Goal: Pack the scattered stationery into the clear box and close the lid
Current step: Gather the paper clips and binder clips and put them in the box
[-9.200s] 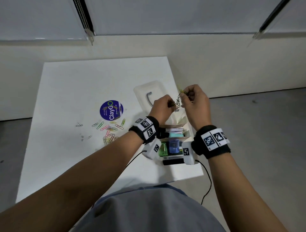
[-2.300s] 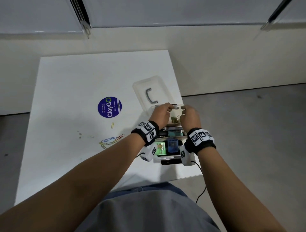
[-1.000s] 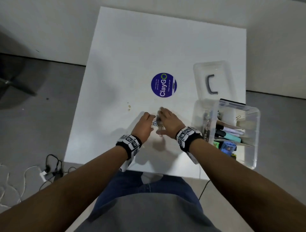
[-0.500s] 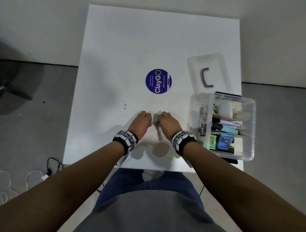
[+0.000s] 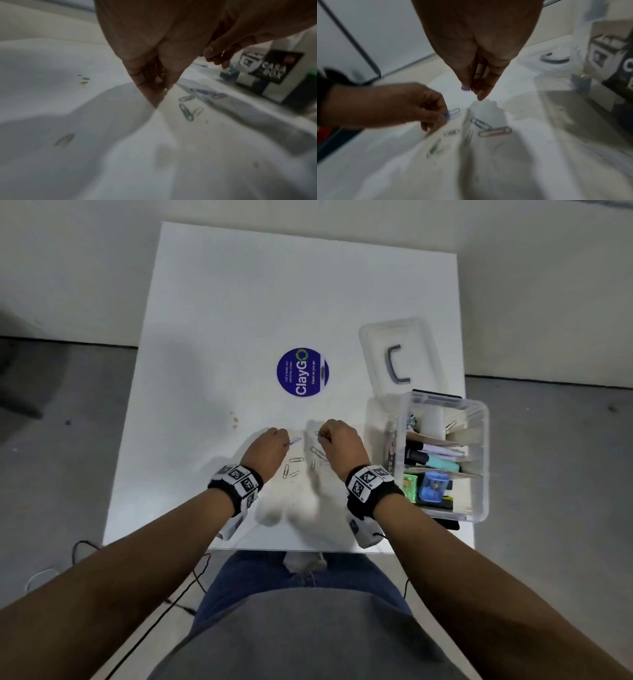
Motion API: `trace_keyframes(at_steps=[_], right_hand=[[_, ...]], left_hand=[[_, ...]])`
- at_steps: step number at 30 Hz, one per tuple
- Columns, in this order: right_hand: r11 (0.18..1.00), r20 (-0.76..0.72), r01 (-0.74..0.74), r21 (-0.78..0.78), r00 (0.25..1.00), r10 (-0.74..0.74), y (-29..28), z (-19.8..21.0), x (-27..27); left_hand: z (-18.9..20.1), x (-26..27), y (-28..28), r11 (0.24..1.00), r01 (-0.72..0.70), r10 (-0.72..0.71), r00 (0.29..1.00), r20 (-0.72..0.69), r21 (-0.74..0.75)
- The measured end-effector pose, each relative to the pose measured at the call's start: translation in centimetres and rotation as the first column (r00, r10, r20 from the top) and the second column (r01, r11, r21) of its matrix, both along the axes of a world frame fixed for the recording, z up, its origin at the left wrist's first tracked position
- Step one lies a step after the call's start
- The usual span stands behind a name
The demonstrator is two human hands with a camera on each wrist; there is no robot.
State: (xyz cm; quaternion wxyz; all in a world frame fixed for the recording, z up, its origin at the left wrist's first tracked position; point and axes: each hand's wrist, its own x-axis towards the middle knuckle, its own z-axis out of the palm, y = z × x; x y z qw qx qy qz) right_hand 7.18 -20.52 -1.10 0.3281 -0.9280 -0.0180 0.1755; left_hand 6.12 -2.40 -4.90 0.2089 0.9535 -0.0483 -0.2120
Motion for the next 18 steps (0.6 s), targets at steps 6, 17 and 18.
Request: trace_keyframes(at_steps=[6,17,18], right_hand=[[0.876,0.100,0.319,0.361,0.921,-0.376,-5.9,5.9,0.1],[0.747,0.162,0.643,0.170,0.730,-0.664,-21.1,7.5,0.8],[0.757,0.139,0.639,0.136,0.744,-0.653,-21.7,7.1,1.1]], left_hand=[[7.0,1.6,-6.9,0.904,-0.139,0.173,0.984,0.048,-0.405],[12.2,5.2,-26.5,0.834,0.046,0.021,0.993,0.114,-0.551],[11.9,5.4,-27.5,0.857,0.067,-0.005,0.993,0.121,-0.511]])
